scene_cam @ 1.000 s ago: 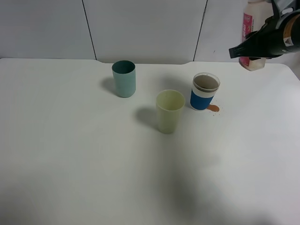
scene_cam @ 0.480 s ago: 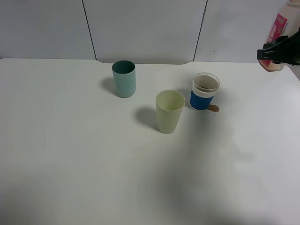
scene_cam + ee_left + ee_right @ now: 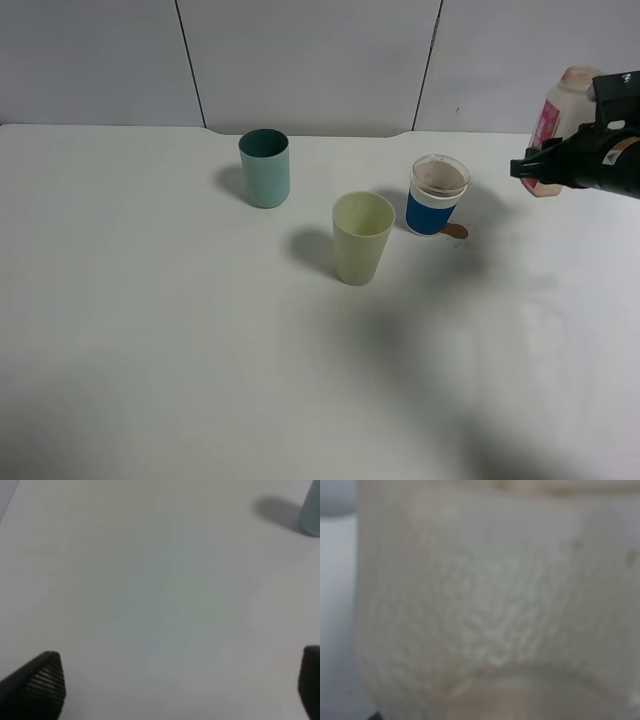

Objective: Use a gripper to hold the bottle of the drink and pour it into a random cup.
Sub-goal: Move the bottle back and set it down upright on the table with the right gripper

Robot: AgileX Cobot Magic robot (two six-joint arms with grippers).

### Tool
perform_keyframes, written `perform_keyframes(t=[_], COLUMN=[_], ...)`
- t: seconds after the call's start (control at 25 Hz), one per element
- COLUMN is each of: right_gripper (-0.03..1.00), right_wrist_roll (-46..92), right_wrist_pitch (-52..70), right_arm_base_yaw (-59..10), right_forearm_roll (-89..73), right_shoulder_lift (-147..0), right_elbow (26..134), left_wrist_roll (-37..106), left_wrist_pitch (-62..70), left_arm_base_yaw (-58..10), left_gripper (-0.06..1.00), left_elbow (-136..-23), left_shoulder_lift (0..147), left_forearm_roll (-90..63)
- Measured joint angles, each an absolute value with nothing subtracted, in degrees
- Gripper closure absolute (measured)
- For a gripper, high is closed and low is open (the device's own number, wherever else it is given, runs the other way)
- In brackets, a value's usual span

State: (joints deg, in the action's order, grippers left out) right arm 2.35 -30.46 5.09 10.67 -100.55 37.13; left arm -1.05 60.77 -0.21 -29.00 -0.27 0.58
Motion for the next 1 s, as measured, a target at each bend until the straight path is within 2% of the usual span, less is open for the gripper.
perform_keyframes(t=[0.52,1.0], right_gripper=[0.61,0.61], right_wrist_roll=[9.5,11.3], right_wrist_pitch=[-43.4,-46.9], right_arm_base_yaw=[4.0,4.0], right_forearm_roll=[7.5,7.5], right_shoulder_lift=[-113.8,-114.7], right_elbow=[37.1,37.1], left_wrist_roll=[-1.0,-1.0], left_wrist_pitch=[60.8,60.8], left_arm_base_yaw=[-0.2,-0.2], left_gripper=[0.02,0.02], left_elbow=[-29.0,-29.0], left_shoulder_lift=[-0.3,-0.3], left_forearm_roll=[0.6,0.6])
